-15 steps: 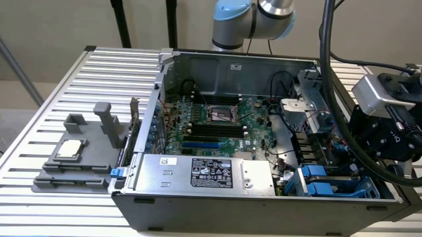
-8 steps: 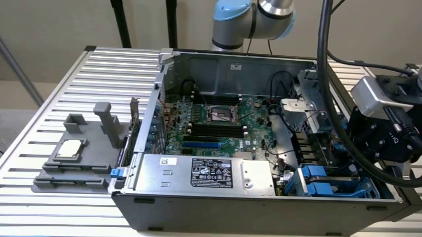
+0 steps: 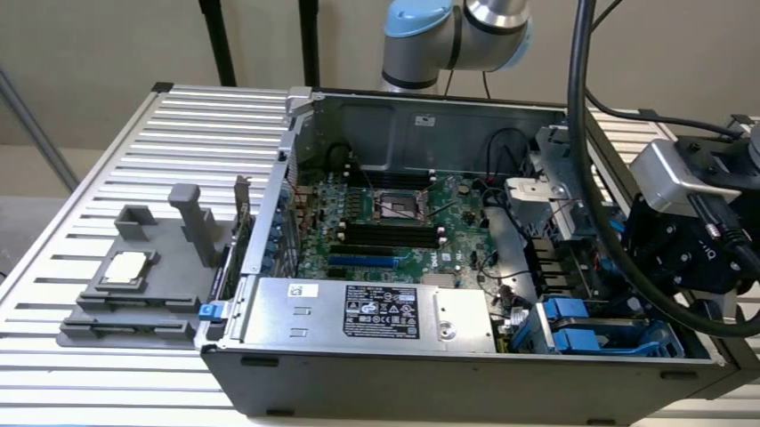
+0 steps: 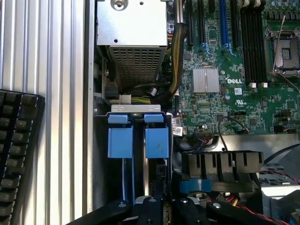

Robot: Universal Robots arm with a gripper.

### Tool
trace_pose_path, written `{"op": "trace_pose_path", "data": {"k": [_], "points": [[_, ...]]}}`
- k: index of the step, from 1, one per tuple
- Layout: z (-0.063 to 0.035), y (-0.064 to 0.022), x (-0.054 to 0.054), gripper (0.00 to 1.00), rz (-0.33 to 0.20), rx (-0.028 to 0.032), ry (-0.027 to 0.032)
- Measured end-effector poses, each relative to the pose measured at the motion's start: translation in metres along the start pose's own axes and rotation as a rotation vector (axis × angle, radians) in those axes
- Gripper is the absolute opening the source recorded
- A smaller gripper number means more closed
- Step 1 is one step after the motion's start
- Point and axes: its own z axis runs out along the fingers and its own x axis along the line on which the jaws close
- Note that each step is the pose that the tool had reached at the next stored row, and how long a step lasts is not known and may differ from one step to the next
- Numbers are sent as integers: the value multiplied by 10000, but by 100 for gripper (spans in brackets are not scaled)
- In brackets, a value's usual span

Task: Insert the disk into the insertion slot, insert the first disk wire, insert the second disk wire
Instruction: 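Insert the first disk wire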

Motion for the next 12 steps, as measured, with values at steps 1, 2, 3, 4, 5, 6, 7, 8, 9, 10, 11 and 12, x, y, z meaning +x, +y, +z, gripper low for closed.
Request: {"op": "trace_pose_path", "data": {"k": [1,2,3,4,5,6,7,8,9,10,11,12], "points": [[1,-1,-1,16,2,1,8],[1,-2,-1,16,2,2,14],[1,-2,-1,16,3,2,18],[1,-2,-1,16,3,1,20],[2,-3,-2,16,3,0,21],[3,-3,-1,18,3,-6,17],[-3,-3,-2,18,4,-14,21],[-12,-2,-3,24,4,-23,21],[-29,0,-4,24,5,-31,24],[-46,2,-5,24,7,-37,24],[-63,6,-7,24,6,-41,23],[-80,14,-8,24,6,-42,24]]}}
